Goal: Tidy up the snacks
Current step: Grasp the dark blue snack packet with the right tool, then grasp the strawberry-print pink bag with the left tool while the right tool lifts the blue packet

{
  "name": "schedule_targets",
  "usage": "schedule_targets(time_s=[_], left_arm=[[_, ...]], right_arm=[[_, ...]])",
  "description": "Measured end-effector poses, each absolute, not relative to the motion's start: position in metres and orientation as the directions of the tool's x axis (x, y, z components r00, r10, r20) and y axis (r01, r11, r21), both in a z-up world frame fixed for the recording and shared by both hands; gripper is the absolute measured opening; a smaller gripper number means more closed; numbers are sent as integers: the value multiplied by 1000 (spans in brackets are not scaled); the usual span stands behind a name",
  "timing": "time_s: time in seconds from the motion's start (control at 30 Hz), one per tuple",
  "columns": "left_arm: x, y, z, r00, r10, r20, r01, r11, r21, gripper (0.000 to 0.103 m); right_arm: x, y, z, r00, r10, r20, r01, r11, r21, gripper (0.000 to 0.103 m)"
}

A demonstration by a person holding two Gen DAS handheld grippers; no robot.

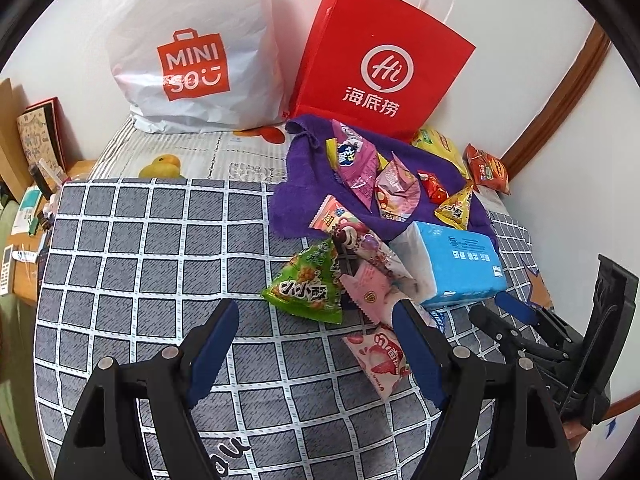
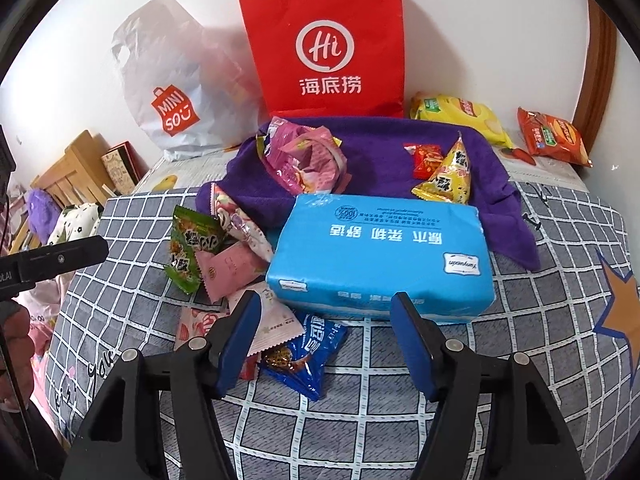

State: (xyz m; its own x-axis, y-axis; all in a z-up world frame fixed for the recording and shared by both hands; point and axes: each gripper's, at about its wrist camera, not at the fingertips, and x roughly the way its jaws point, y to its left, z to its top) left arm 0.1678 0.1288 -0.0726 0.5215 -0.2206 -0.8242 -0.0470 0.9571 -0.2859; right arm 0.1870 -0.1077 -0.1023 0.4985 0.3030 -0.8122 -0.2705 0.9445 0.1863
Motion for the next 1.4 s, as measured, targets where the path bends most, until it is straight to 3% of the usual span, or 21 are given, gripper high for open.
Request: schedule_targets(time_s=[0.17,0.4,0.9,0.97,1.03,1.4], left_arm=[[169,131,-78,515,-221,-828,-56,955,-290,77],[170,128,-86,494,-218,-841,-55,958,-281,77],[176,108,-100,453,-220,-864,-53,961,-273,77],[174,103,-102,445,-220,-868,-50,962,-269,77],[173,99,-105,437,-220,-872,-50,962,-267,77],[175,60,-135,370,-235,-899,-31,964,-264,77]], right_arm=[[183,-101,-112,474,318,-821,-295,936,192,66],[188,-103,-145,407,286,-868,-268,945,186,50],[189,-85,-166,372,308,-876,-309,930,196,52],[187,-85,-165,381,317,-869,-328,925,194,38],[185,-90,-164,381,345,-858,-344,914,215,30],[165,-153,-150,424,314,-850,-322,929,182,24]])
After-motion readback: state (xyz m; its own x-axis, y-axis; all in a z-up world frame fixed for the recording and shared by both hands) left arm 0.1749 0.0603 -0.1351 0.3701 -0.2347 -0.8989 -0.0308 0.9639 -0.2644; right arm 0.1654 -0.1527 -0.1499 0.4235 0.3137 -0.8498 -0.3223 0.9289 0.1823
